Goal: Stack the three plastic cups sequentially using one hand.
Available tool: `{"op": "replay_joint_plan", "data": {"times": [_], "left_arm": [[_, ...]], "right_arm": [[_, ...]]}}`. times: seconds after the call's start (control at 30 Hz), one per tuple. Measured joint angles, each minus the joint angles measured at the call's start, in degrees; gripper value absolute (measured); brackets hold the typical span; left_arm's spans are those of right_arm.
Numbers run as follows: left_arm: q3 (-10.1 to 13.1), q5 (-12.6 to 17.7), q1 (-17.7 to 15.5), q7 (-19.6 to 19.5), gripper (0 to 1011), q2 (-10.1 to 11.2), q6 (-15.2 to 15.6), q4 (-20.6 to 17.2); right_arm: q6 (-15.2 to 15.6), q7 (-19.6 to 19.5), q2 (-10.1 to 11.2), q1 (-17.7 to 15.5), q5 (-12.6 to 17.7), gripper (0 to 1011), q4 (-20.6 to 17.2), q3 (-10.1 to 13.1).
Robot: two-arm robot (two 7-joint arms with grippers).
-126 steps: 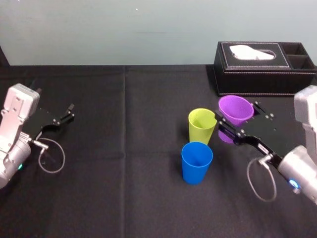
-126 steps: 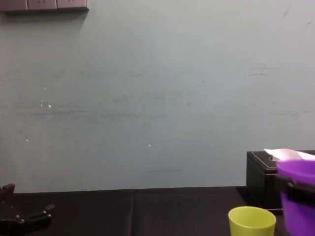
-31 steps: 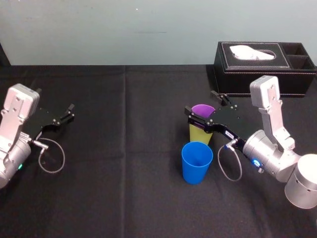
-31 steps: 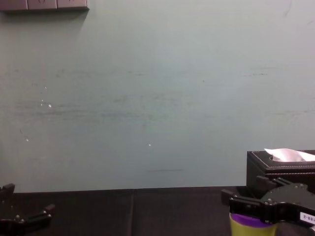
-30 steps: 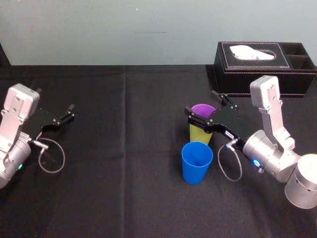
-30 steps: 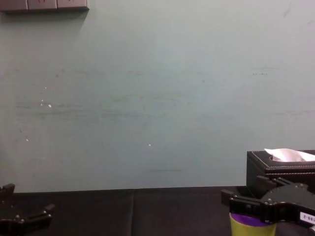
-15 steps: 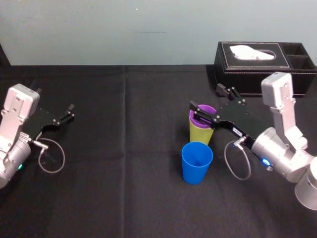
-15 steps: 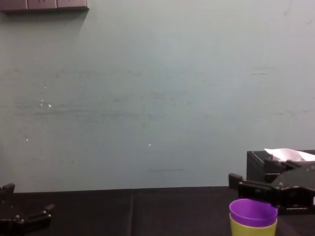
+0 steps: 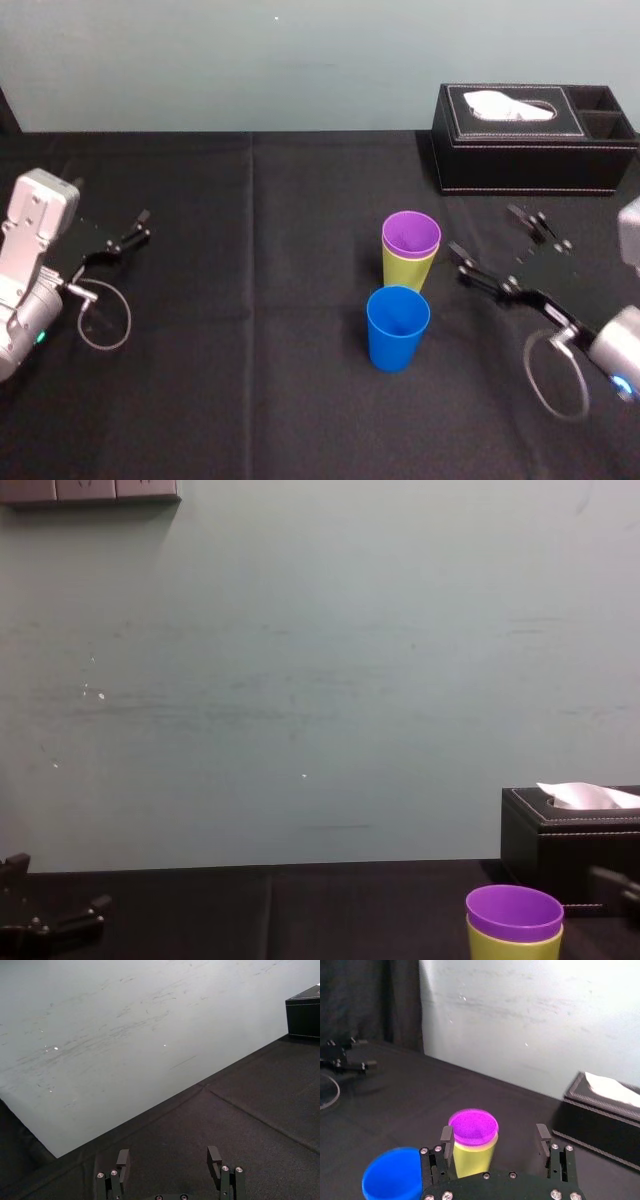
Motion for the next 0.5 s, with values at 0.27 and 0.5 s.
{"op": "replay_joint_plan", "data": {"times": [0.27,0.5], "left_arm": [[0.00,0.00,0.00,0.00,1011,0.00,0.00,0.00],[0.00,0.00,0.00,0.00,1011,0.00,0.00,0.00]], "right_arm": [[-0.63,0.96,3.00,-6.75,0.50,1000,-1.31,3.05],[-2.00,3.09,4.67,-9.95,-1.33,1000,-0.19,2.35]]}}
